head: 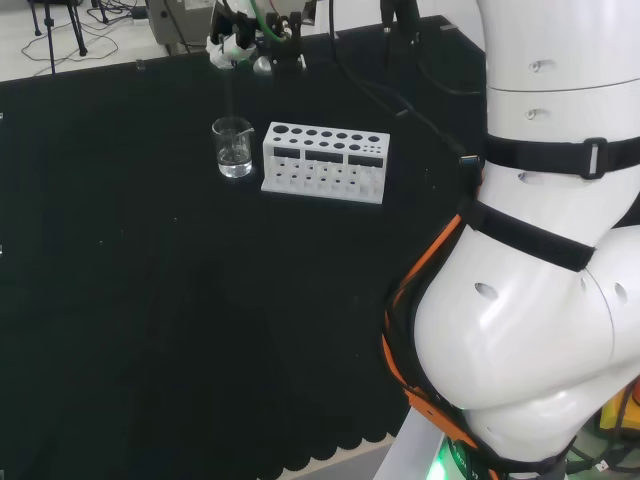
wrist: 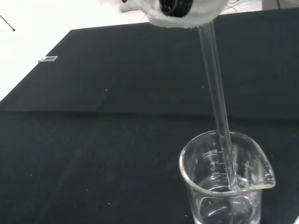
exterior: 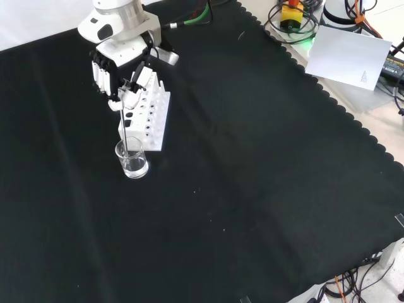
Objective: Put the glass rod back on the white test tube rack.
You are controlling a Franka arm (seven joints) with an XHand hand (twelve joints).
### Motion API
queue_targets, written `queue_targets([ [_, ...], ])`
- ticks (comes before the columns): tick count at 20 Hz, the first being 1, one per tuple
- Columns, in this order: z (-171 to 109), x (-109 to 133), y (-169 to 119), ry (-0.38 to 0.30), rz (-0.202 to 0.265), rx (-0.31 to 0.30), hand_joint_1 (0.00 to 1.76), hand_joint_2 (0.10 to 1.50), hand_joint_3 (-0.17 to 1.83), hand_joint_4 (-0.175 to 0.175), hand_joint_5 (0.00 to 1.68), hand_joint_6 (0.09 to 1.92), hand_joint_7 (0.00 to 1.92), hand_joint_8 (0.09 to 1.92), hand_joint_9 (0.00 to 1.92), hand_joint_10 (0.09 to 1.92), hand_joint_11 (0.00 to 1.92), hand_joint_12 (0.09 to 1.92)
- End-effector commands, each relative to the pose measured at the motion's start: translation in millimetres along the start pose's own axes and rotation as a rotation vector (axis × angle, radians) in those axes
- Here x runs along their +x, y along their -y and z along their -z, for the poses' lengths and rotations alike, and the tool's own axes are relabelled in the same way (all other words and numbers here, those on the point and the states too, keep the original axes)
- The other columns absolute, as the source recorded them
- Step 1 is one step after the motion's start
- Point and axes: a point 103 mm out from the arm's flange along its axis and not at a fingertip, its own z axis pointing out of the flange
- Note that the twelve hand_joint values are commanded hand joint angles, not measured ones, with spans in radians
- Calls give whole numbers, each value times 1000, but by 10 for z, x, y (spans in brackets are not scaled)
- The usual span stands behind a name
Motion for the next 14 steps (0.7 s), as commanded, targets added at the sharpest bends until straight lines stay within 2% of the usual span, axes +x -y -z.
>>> queue_targets([
  [1, 72, -68, 73, 6, -11, -14, 1298, 1045, 0, -175, 1275, 140, 1132, 1071, 1741, 611, 1261, 764],
  [6, 202, -110, 143, -12, -34, -39, 1298, 1045, 0, -175, 1274, 141, 1131, 1072, 1740, 612, 1261, 764],
  [14, 687, -161, 318, -28, -64, -117, 1298, 1046, 0, -175, 1273, 143, 1131, 1072, 1740, 613, 1260, 765],
])
